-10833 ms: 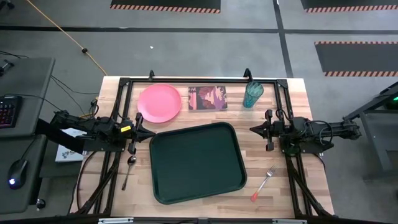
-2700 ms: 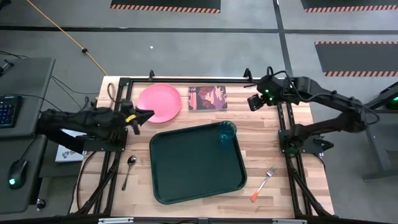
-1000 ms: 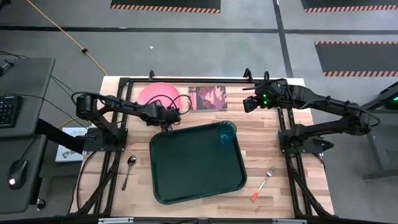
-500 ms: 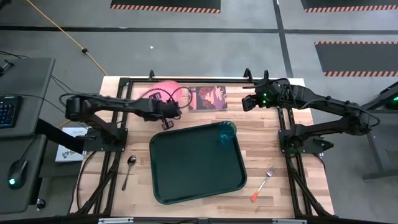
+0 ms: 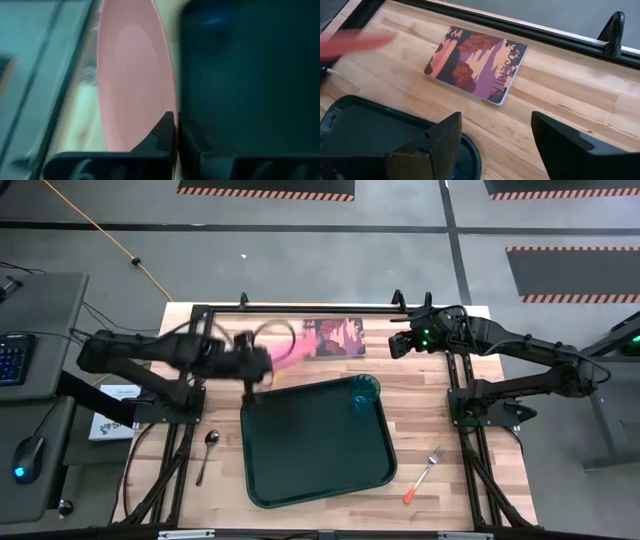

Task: Pick and place plate/cup/fork/spoon on tray
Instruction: Put the pink plate to the center on the black tray

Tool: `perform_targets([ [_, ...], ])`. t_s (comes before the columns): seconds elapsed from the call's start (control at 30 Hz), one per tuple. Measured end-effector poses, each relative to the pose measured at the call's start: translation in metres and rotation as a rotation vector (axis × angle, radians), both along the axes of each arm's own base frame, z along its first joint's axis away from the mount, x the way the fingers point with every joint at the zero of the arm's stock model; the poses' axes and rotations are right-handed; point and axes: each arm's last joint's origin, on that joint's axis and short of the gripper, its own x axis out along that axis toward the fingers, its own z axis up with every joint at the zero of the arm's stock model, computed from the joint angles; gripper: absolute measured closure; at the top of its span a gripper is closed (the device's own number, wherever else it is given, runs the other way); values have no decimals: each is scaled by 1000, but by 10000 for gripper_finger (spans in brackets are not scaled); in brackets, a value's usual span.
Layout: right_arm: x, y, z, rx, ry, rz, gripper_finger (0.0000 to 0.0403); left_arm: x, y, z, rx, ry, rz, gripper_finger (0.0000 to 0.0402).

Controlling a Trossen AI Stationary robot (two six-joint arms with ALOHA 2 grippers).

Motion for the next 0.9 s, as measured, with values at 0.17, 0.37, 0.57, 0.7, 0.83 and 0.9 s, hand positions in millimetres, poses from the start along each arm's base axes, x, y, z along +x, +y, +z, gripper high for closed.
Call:
perform_targets([
  [0.17, 0, 1, 0, 15, -5, 14, 171, 3, -67, 3, -32, 2, -215, 401],
  [0.37, 1, 0, 1, 4, -9, 27, 171, 13, -151, -38, 51, 52, -372, 401],
  [0.57, 2, 1, 1, 16, -22, 42, 171, 29, -194, -90, 256, 127, -432, 401],
  [0.7, 2, 1, 1, 16, -22, 43, 171, 39, -204, -119, 296, 195, -439, 401],
  [0.83, 2, 1, 1, 20, -25, 38, 171, 47, -212, -142, 294, 233, -448, 401],
  [0.9, 2, 1, 1, 21, -25, 37, 171, 49, -215, -151, 287, 262, -454, 400],
])
